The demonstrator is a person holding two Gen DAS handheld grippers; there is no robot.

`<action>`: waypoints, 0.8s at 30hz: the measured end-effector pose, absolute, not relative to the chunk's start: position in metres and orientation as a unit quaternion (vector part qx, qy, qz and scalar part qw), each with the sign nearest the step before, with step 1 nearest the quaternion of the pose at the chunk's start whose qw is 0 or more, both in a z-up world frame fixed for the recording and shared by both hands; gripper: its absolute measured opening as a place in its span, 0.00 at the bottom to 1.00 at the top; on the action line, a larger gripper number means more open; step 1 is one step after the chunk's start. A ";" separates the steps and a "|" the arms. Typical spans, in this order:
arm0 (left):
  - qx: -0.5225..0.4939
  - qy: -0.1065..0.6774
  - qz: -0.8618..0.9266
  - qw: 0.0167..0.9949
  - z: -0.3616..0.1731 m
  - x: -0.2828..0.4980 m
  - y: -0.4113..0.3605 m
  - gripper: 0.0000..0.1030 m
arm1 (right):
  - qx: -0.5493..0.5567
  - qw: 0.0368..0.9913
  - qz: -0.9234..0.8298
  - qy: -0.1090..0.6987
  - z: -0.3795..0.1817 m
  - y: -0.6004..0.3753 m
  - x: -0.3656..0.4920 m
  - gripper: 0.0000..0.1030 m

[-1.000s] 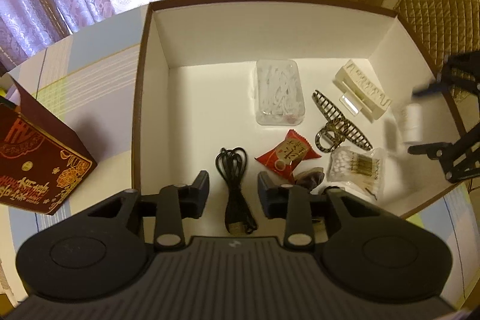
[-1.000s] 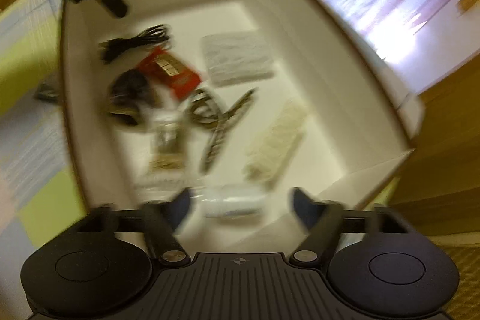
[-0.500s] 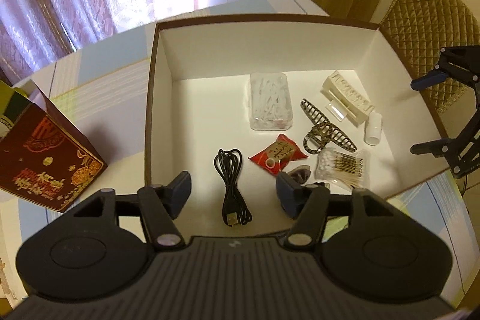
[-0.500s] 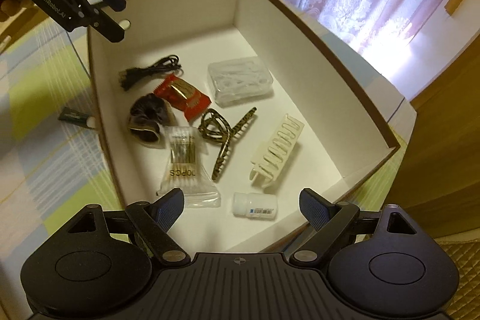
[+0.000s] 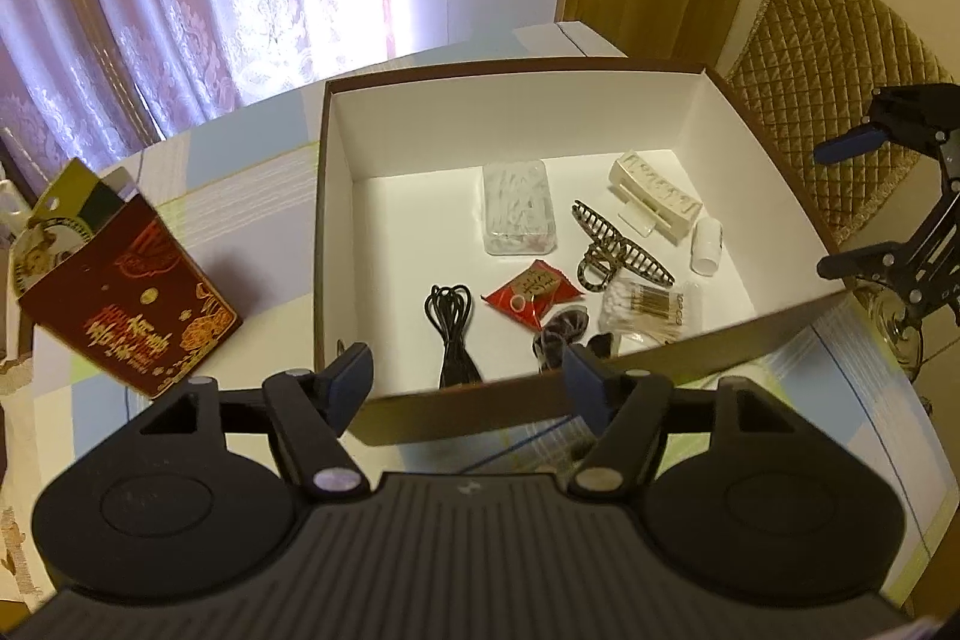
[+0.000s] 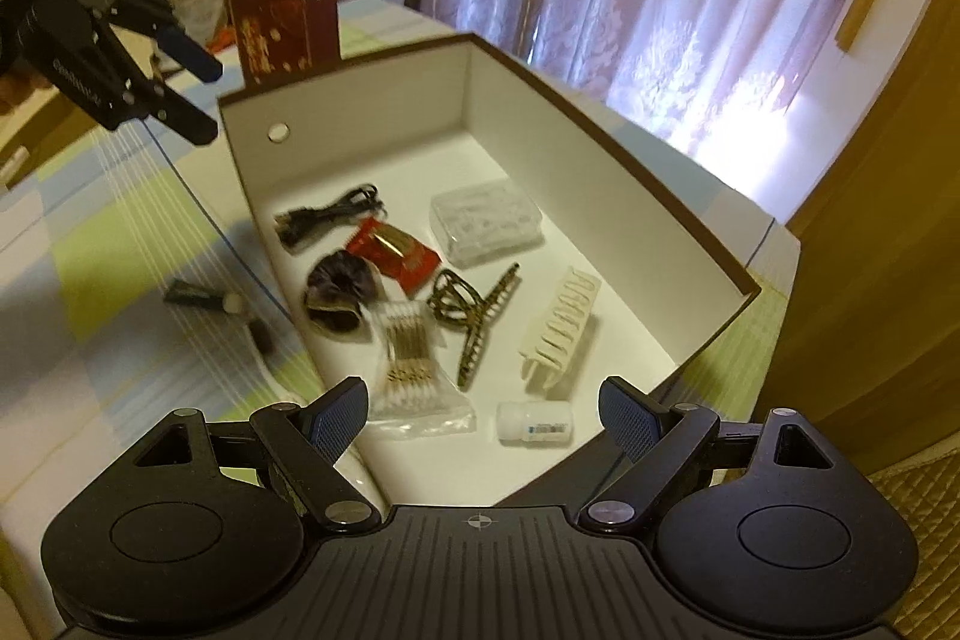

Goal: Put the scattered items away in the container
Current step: 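Lift both tools out of the box toward the toothbrush and lip balm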

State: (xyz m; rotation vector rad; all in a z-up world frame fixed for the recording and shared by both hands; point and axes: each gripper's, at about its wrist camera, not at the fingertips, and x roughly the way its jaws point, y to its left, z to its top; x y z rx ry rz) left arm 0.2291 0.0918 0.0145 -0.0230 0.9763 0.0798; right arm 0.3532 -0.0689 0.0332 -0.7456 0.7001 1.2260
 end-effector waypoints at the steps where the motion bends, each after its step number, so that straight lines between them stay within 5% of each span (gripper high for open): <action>1: -0.008 0.468 0.039 0.883 0.016 0.225 0.090 0.64 | -0.331 0.700 0.551 0.312 0.035 -0.071 0.350 0.87; 24: 0.017 0.449 0.047 0.892 0.037 0.173 0.063 0.64 | -0.273 0.703 0.607 0.252 0.061 -0.085 0.270 0.87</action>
